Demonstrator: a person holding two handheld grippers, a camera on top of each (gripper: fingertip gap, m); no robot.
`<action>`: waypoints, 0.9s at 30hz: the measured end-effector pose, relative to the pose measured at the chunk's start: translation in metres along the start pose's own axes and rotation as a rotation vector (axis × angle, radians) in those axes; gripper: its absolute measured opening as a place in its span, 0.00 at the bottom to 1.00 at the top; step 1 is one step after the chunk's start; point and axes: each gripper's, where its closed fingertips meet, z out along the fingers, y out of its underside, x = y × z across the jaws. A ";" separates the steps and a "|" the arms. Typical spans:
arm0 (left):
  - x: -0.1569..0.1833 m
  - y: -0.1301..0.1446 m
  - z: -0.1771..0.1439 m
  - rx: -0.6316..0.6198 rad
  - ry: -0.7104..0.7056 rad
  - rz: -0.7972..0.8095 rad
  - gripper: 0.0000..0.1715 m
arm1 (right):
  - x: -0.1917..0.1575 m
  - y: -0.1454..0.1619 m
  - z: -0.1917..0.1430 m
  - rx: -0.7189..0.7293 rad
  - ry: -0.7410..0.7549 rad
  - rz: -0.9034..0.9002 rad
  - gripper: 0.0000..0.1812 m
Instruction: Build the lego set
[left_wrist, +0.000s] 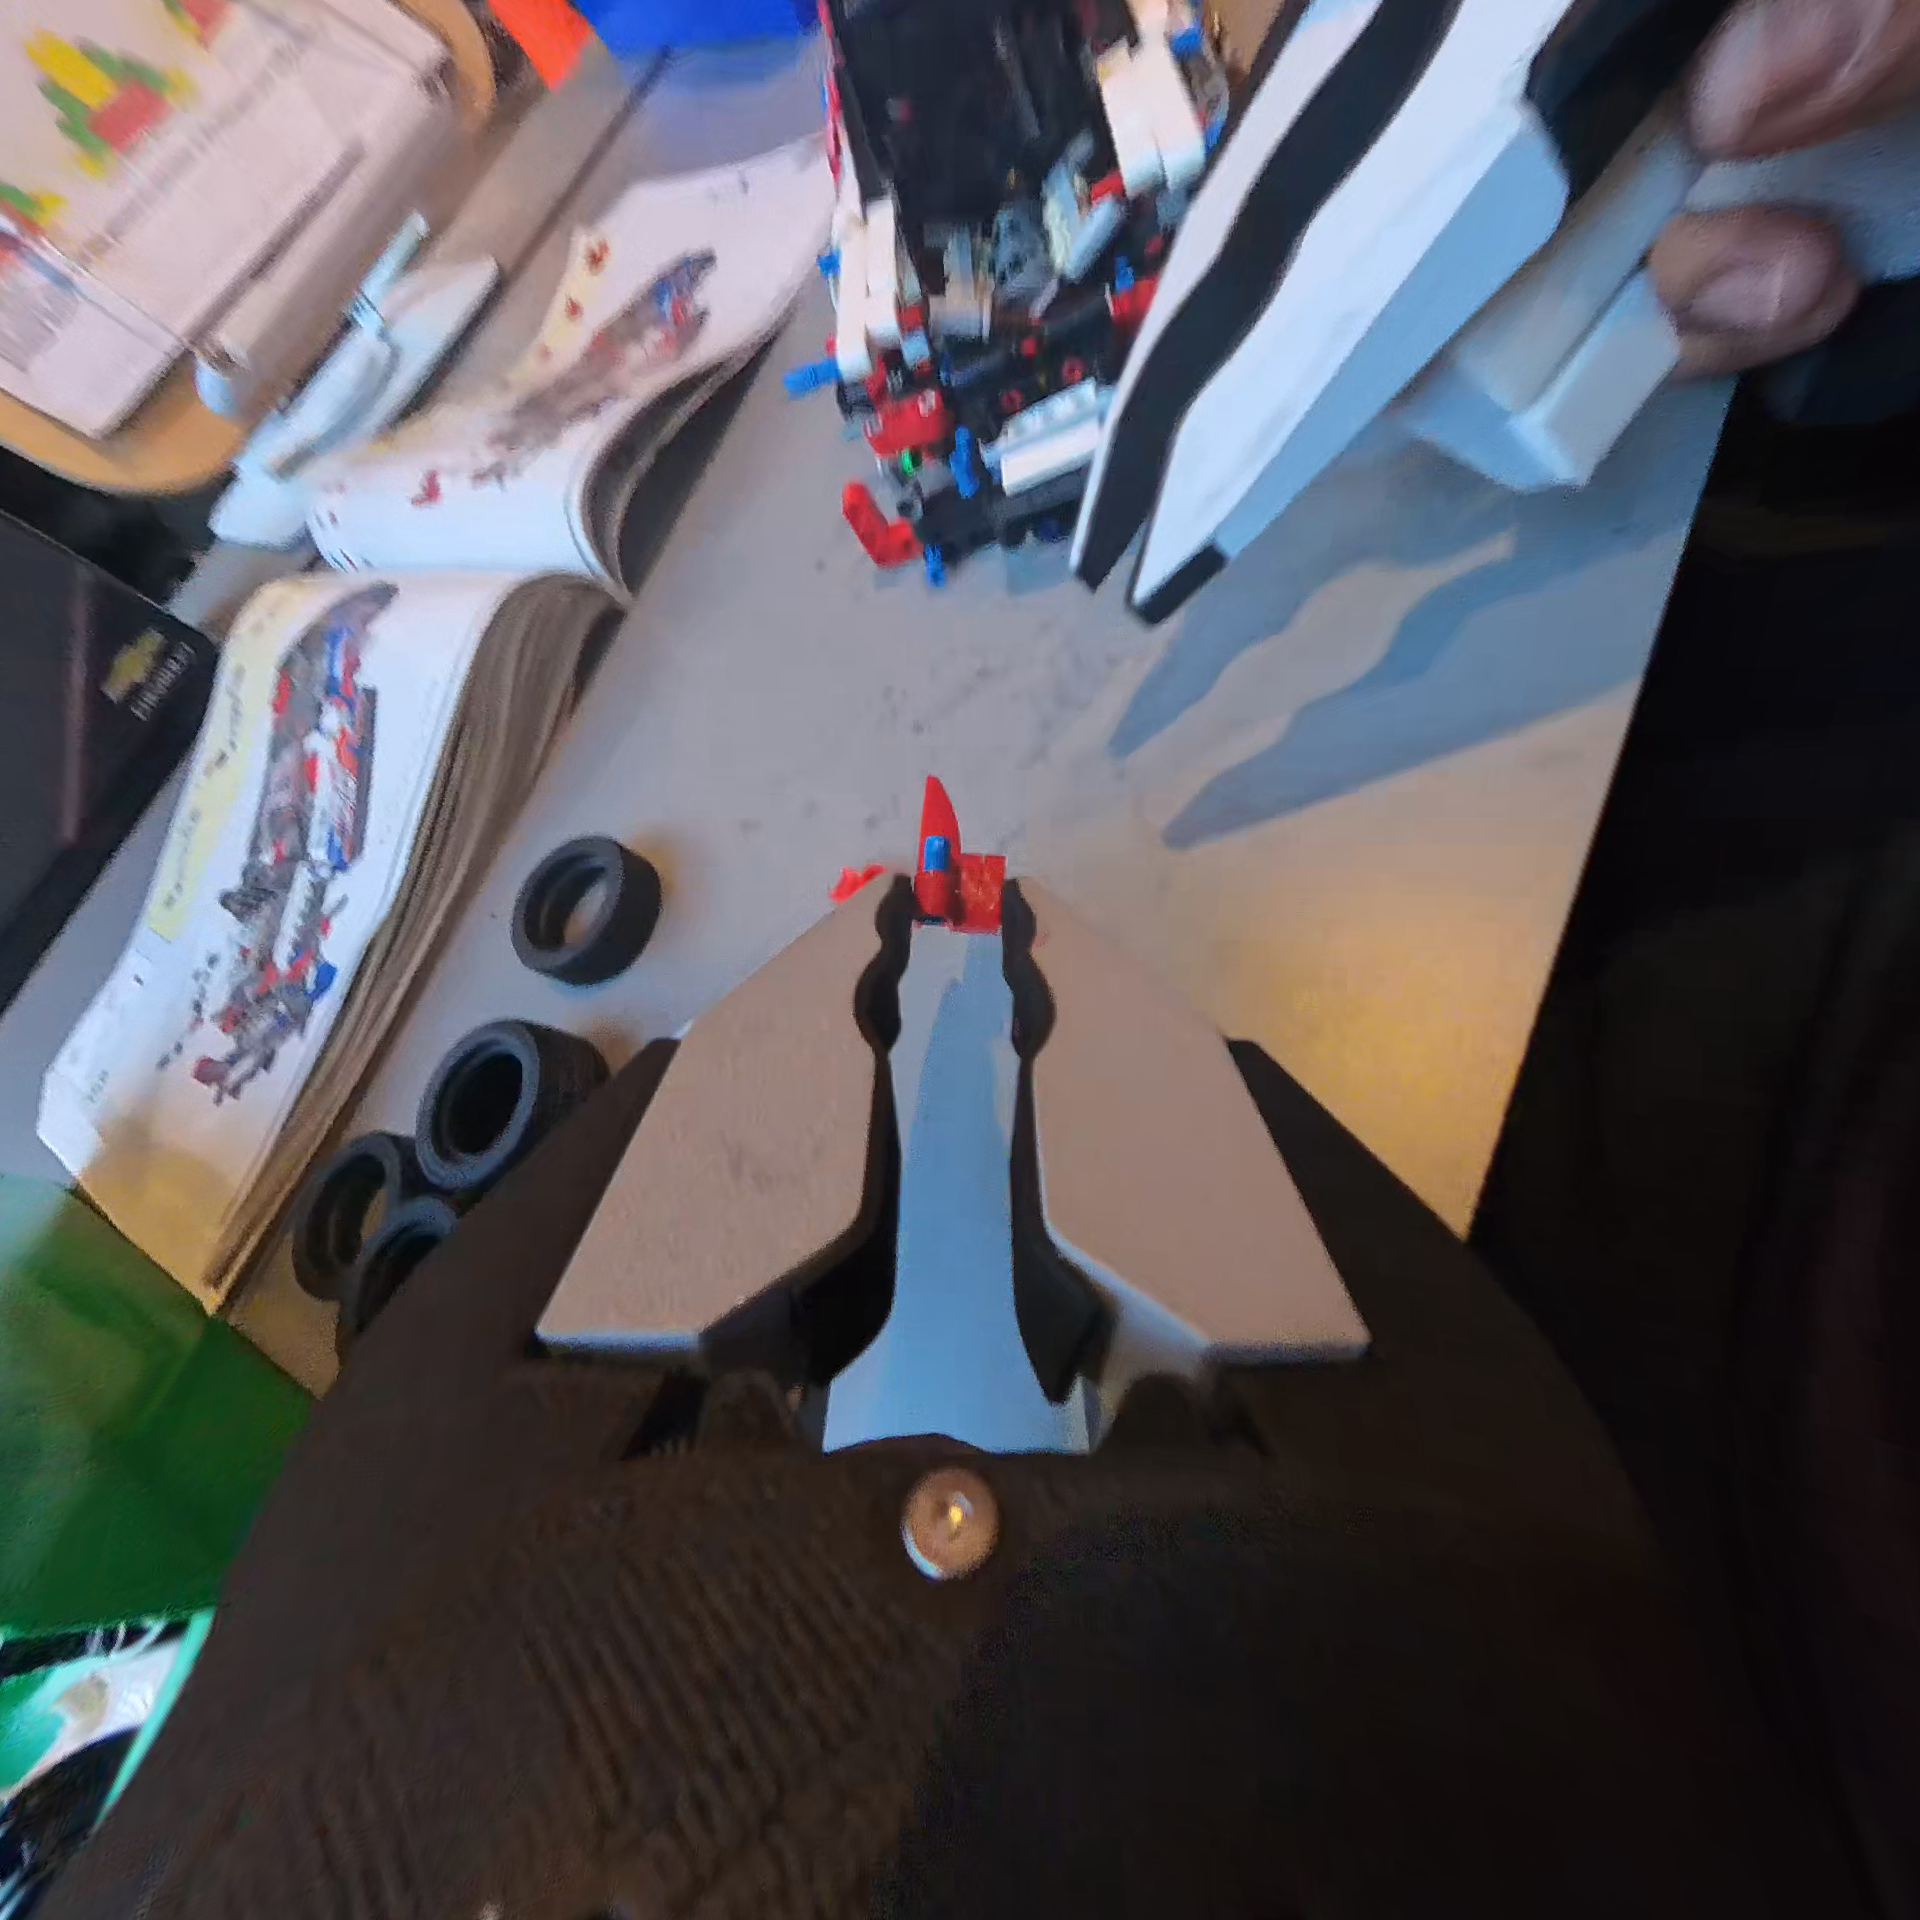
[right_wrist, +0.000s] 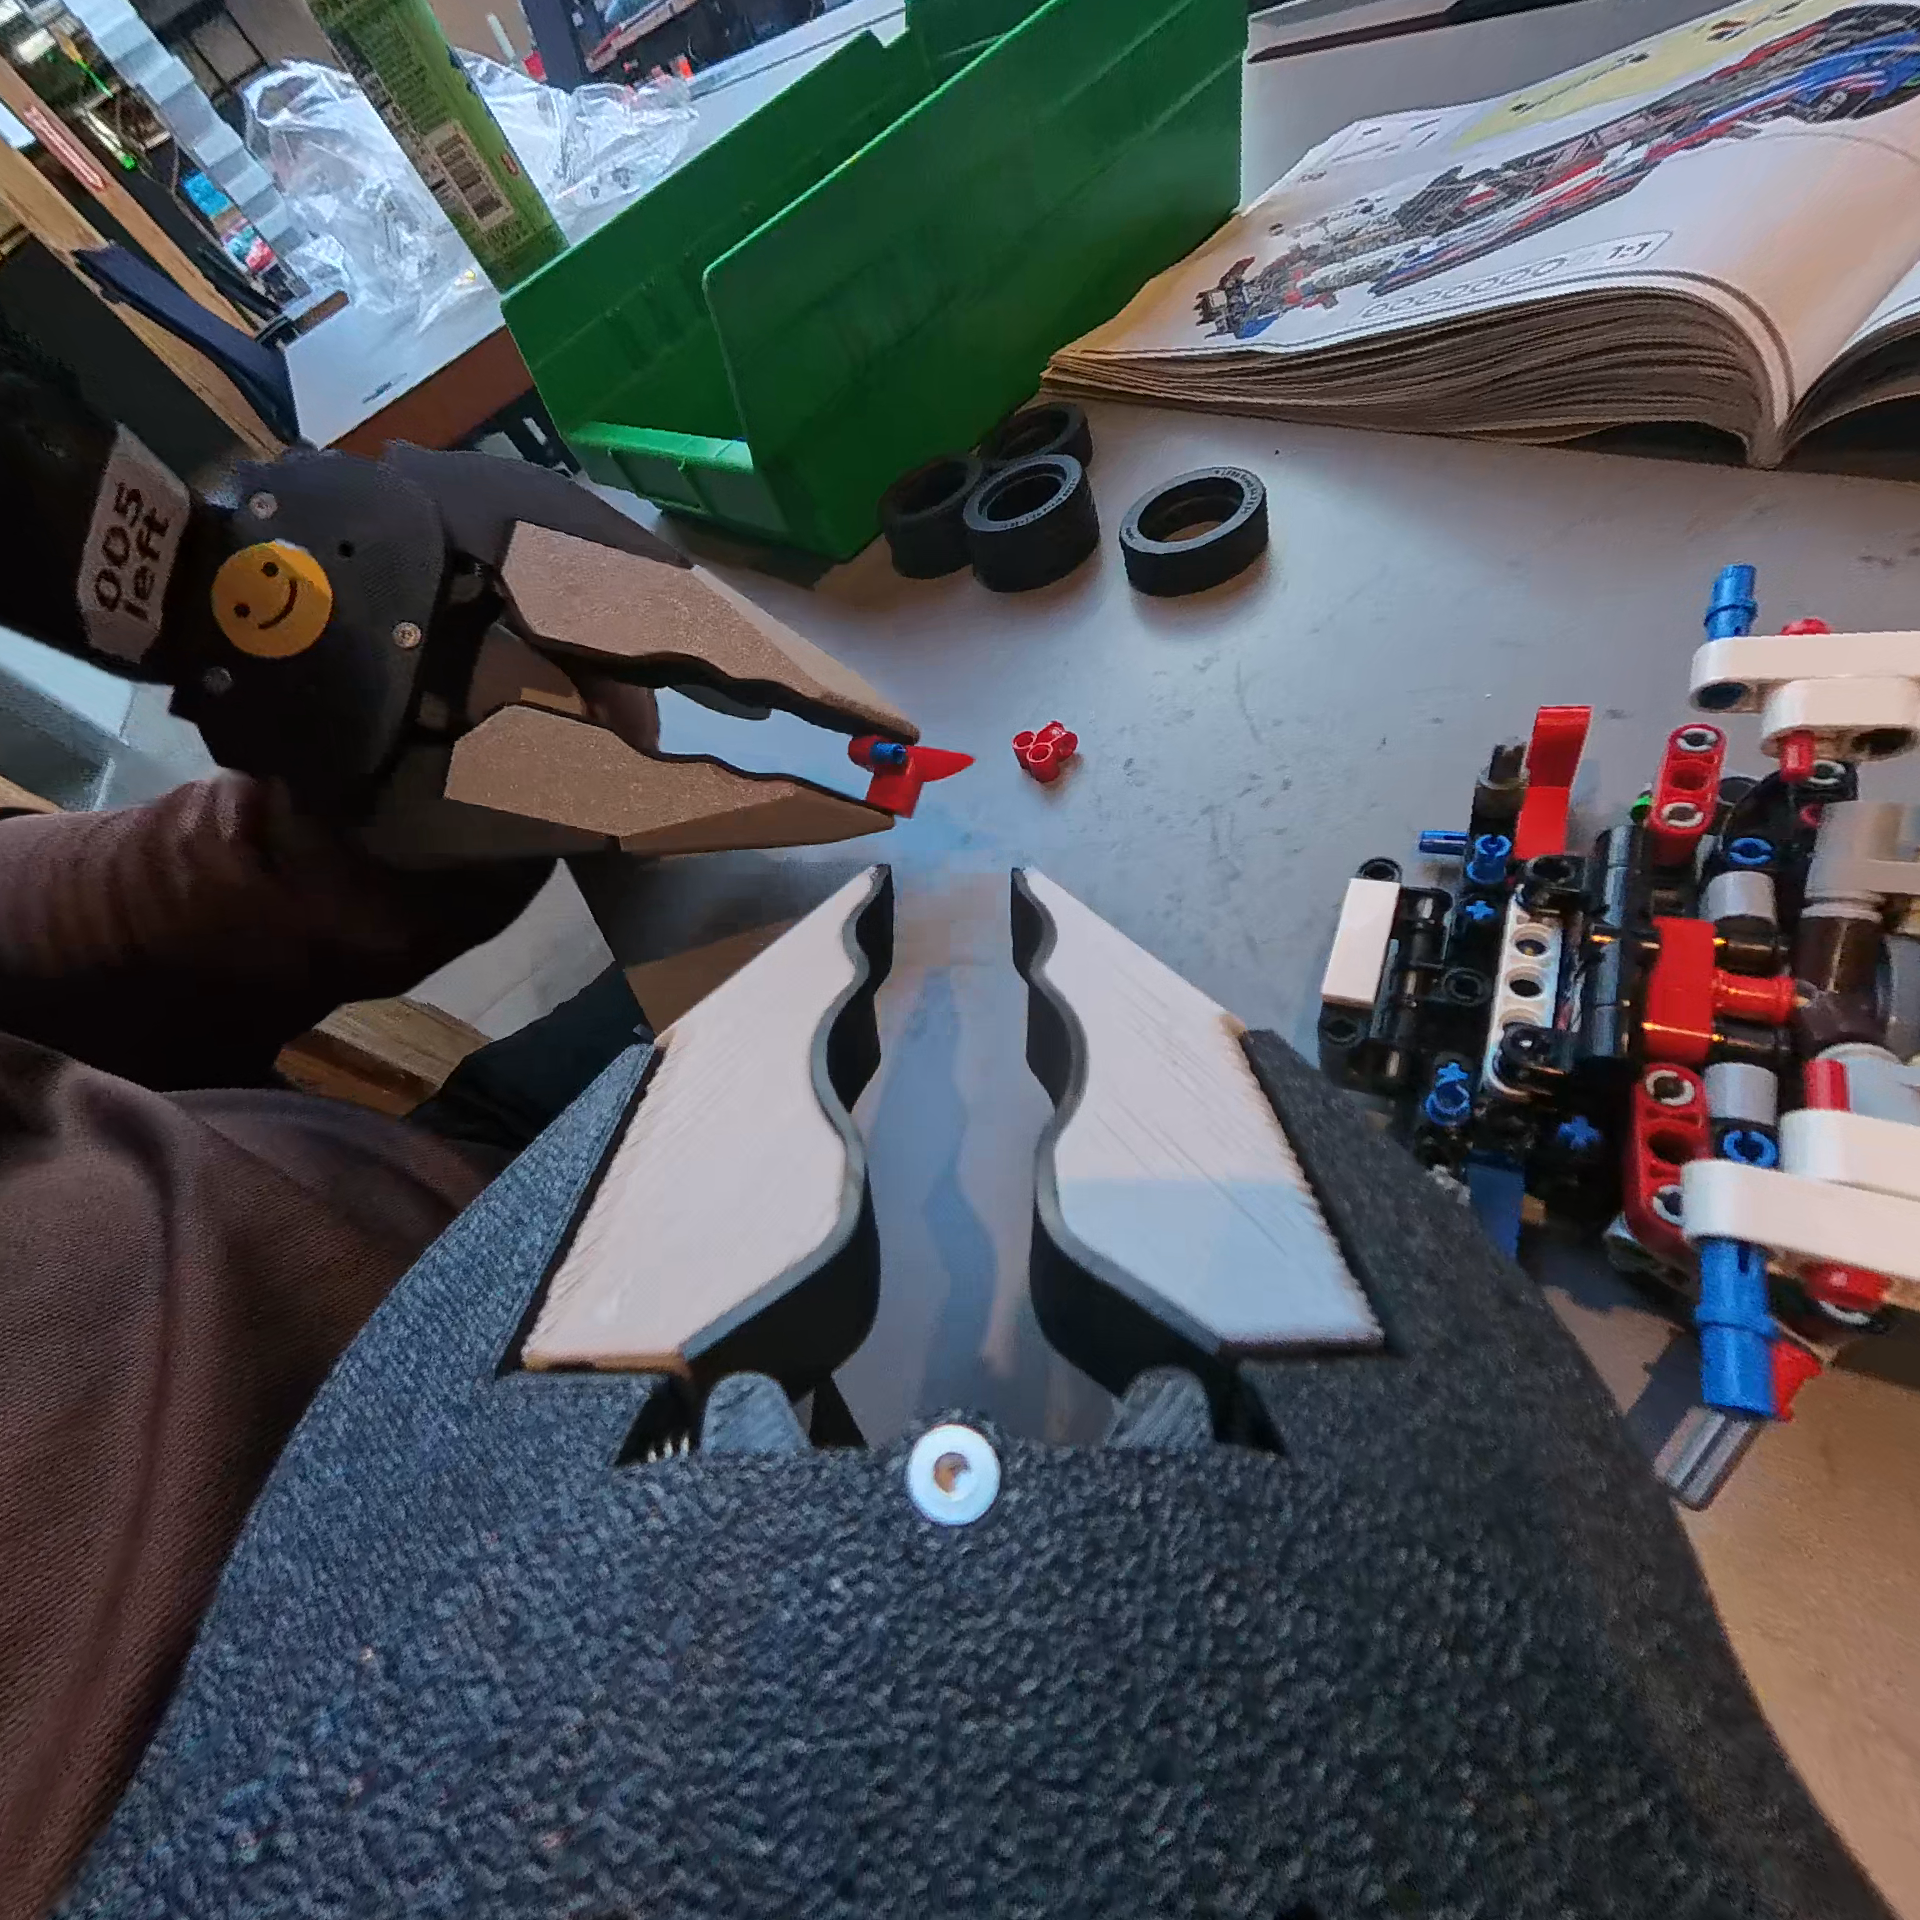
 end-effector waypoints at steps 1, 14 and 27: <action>0.000 0.008 -0.001 -0.034 0.011 -0.009 0.08 | 0.000 0.001 0.000 -0.006 -0.001 0.002 0.12; -0.003 0.038 -0.011 -0.159 0.031 -0.076 0.08 | -0.005 0.012 0.009 -0.072 0.018 -0.061 0.12; -0.005 0.042 -0.014 -0.170 0.060 -0.169 0.08 | -0.006 0.017 0.012 -0.103 -0.001 -0.044 0.12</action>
